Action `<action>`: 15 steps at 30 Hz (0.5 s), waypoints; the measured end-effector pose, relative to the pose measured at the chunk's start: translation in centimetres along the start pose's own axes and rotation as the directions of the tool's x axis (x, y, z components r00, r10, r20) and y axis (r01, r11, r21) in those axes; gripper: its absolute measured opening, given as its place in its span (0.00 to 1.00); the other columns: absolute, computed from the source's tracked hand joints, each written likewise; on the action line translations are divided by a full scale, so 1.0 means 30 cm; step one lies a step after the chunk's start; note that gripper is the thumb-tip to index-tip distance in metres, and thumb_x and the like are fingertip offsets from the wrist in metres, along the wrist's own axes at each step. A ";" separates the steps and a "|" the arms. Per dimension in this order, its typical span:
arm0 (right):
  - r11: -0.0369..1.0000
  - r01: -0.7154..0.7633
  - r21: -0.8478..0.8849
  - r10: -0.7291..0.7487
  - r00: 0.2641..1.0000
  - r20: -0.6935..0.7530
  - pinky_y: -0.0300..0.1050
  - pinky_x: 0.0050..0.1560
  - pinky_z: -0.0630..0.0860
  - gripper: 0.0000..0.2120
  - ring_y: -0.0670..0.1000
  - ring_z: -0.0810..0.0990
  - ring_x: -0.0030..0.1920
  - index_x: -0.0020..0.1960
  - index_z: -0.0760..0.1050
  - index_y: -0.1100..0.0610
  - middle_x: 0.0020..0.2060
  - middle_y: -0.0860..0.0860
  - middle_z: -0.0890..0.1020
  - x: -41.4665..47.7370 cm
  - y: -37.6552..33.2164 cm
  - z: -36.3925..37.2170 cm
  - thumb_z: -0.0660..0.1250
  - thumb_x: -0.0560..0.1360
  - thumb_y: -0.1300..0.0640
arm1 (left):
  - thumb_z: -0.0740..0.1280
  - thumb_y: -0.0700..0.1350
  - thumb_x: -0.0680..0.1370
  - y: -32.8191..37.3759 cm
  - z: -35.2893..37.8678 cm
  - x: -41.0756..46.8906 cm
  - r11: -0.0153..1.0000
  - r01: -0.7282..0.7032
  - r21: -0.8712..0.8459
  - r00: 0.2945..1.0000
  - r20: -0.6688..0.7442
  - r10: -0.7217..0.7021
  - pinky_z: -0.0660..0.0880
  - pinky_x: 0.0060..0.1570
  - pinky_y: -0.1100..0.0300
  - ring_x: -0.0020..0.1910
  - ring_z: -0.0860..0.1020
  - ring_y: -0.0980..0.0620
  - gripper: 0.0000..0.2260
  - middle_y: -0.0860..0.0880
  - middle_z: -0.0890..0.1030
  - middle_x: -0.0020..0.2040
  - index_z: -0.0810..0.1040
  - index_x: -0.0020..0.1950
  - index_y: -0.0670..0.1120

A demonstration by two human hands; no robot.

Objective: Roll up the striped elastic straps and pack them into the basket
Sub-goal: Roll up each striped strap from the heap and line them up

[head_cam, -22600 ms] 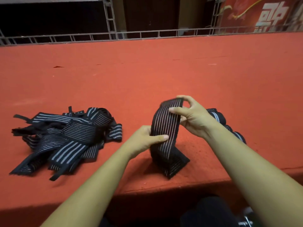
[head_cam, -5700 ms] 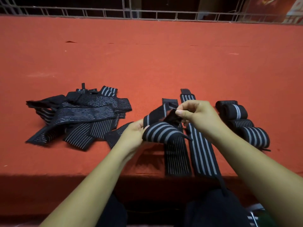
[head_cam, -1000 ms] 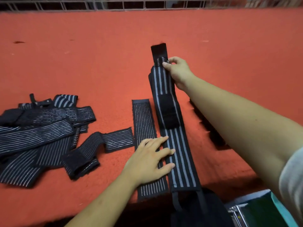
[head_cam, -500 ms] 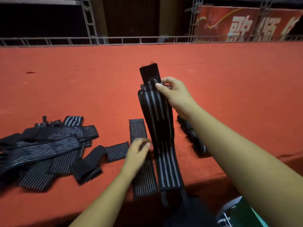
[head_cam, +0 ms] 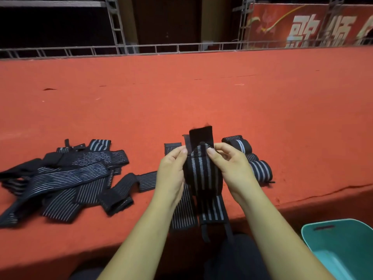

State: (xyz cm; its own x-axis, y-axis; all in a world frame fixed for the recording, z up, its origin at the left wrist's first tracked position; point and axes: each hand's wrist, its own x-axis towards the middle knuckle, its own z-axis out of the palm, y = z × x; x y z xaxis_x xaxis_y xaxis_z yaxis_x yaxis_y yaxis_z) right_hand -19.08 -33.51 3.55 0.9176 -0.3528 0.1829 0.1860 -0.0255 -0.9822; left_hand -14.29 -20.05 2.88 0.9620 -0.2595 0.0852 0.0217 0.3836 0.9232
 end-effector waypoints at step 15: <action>0.987 0.027 -0.156 -0.037 0.997 -0.062 0.47 0.49 0.80 0.07 0.53 0.85 0.47 0.47 0.84 0.56 0.41 0.51 0.86 -0.001 -0.036 0.029 0.69 0.79 0.55 | 0.56 0.35 0.84 0.007 0.001 -0.024 0.967 0.030 -0.252 0.999 0.043 -0.020 0.78 0.60 0.54 0.56 0.82 0.46 0.13 0.39 0.83 0.58 0.76 0.65 0.38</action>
State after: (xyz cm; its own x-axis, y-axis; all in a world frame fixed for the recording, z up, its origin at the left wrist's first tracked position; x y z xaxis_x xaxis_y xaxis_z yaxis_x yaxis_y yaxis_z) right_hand -19.00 -32.67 4.63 0.8864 -0.4092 0.2166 0.1539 -0.1808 -0.9714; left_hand -14.97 -19.79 3.03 0.9487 -0.3050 0.0830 0.1185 0.5865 0.8012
